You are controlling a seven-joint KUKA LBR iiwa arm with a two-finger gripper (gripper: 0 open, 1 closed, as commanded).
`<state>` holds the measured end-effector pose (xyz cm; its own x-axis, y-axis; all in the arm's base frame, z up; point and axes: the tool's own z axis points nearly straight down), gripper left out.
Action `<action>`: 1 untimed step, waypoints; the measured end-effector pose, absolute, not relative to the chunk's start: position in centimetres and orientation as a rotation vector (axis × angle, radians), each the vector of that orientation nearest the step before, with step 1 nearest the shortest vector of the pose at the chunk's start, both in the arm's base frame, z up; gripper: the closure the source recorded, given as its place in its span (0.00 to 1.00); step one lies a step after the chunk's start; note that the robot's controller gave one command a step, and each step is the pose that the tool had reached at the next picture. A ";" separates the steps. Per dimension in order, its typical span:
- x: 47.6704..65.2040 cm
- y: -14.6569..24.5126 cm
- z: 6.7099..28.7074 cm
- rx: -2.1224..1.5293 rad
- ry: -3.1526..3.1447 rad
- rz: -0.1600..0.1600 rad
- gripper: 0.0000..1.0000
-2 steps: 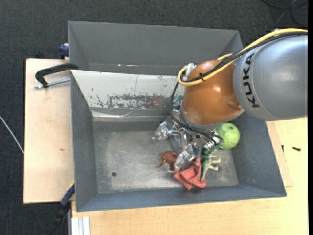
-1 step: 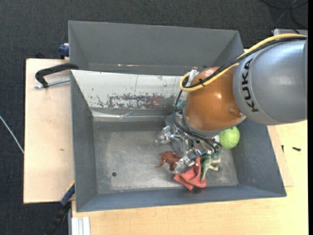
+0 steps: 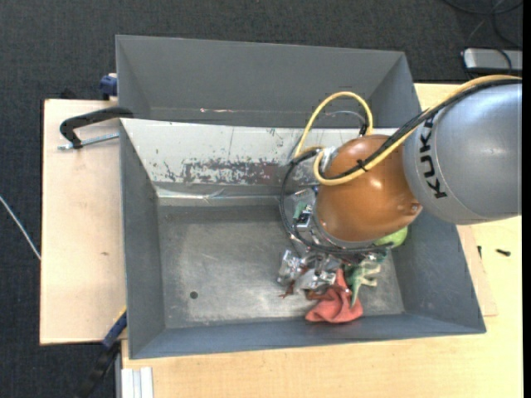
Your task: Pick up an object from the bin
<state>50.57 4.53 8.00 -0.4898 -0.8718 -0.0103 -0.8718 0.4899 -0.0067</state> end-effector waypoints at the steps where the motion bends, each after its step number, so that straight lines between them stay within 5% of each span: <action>1: 50.6 4.5 8.0 -1.580 2.701 -0.001 1.00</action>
Offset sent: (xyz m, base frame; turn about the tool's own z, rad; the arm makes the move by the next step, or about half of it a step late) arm -0.0032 0.0157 0.1517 0.0222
